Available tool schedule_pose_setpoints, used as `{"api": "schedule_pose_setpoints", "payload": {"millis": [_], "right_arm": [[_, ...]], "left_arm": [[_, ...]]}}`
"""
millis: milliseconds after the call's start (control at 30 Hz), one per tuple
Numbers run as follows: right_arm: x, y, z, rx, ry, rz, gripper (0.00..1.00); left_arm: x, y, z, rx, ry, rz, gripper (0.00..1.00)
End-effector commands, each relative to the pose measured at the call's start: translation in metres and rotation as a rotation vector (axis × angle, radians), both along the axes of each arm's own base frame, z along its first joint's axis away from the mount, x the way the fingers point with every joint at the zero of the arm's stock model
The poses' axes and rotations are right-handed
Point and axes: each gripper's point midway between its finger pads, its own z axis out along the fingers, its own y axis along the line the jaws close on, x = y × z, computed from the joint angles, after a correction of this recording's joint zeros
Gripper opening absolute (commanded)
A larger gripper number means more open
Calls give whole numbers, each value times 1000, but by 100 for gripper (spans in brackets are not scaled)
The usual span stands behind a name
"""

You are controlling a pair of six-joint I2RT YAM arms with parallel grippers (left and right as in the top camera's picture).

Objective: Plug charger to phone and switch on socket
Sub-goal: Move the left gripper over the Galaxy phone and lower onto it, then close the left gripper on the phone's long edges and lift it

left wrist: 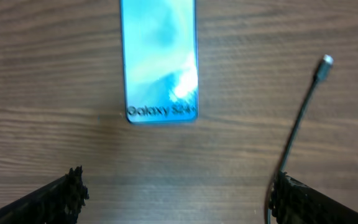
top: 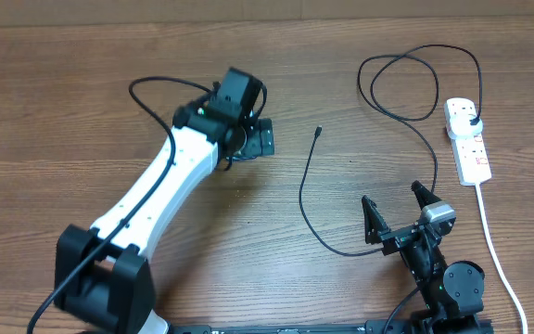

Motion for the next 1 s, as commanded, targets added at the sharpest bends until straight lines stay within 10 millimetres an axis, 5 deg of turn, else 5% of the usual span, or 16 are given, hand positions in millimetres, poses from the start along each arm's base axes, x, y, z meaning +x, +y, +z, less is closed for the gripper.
{"api": "schedule_pose_setpoints", "payload": {"millis": [0, 467, 967], "right_arm": [[0, -1, -2, 3, -3, -4, 100], [0, -1, -2, 3, -3, -4, 100], [0, -1, -2, 3, -3, -4, 100]], "left_arm": [[22, 2, -6, 21, 21, 46, 100], [50, -6, -90, 104, 188, -10, 100], [63, -2, -119, 123, 184, -24, 100]]}}
